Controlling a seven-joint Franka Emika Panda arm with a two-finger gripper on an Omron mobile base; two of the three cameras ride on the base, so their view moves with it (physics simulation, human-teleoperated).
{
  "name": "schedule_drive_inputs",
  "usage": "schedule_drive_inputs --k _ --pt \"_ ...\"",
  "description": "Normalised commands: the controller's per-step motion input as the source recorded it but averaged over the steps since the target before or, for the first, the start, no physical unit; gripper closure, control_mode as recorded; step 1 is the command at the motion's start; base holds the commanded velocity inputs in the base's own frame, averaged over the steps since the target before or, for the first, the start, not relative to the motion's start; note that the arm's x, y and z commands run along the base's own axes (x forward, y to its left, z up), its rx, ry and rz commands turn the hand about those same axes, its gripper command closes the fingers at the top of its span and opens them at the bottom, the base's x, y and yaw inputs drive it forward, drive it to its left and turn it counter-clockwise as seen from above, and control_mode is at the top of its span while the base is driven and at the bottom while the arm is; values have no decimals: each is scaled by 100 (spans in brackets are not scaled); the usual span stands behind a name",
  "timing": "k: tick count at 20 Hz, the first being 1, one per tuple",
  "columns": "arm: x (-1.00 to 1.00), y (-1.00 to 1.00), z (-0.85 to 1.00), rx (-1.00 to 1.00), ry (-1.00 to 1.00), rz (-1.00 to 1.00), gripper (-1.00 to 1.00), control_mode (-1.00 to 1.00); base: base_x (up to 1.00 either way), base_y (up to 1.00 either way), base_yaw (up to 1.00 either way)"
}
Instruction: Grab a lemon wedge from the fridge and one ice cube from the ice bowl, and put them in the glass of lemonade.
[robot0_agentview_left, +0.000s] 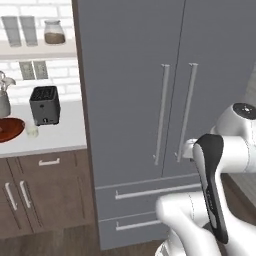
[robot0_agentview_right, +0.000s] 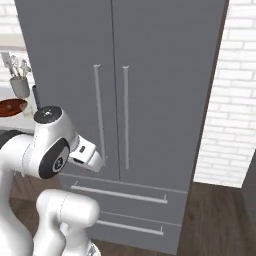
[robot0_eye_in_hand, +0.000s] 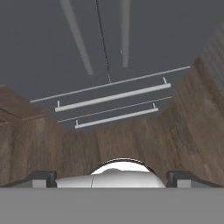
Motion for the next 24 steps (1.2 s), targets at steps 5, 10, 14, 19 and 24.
schedule_drive_inputs --k 5,10,14,19,24 --pt "0 0 0 0 0 0 -100 100 -75 -11 6" --pt "0 0 0 0 0 0 -100 100 -10 0 2" --pt "0 0 0 0 0 0 -100 100 20 -6 5" --pt "0 0 0 0 0 0 -100 100 42 0 0" --pt "0 0 0 0 0 0 -100 100 31 -2 0"
